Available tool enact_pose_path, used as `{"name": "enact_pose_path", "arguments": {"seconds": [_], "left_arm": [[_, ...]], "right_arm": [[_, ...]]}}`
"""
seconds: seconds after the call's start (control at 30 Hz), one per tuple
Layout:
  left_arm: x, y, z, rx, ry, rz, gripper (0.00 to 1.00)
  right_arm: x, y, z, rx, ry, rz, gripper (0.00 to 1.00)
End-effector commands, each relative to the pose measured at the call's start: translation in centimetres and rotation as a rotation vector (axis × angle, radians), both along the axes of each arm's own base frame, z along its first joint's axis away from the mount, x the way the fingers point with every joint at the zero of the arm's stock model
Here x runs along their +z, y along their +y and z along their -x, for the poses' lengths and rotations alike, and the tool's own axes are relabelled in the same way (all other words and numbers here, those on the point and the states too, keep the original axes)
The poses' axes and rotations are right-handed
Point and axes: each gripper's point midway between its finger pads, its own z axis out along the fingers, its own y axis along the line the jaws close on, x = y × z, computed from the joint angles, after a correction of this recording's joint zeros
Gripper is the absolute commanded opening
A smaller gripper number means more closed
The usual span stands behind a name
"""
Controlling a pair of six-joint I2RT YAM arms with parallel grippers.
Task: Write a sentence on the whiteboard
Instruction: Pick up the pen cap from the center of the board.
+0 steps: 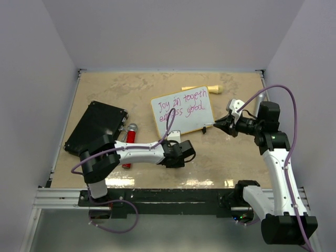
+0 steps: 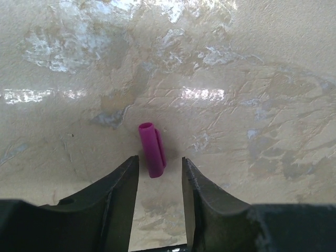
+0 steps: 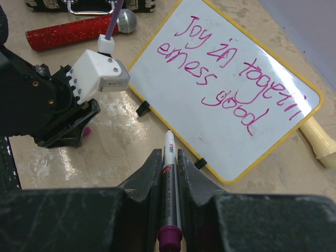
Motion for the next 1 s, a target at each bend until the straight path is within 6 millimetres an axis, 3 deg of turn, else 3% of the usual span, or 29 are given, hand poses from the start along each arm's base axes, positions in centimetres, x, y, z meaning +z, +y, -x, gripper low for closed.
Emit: {"name": "enact_pose_path", "arguments": {"seconds": [0.0,0.2,0.57,0.7,0.97], "left_arm": [[0.3,-0.7,-0.4,-0.033,-0.002,-0.021,0.40],[-0.8,0.6,-0.3,-0.034,0.019,-0.070,0.33],[-2.5,3.7,-0.8,-0.132,0.050,-0.238,0.30],[-2.8,4.5,-0.8,-0.192,0.054,-0.287,0.22],[-2.3,5.5,-1.1,-0.336,0.036,-0.232,0.30]], "right_arm": [[0.3,0.1,0.5,0.015,-0.022,-0.006,0.00],[0.3,0.1,0.4,0.019,-0.023,-0.006,0.00],[0.2,0.1,0.5,0.018,-0.020,-0.006,0.00],[0.2,0.1,0.5,0.020,-0.020,-0.006,0.00],[0.2,0.1,0.5,0.020,-0.021,-0.005,0.00]]}}
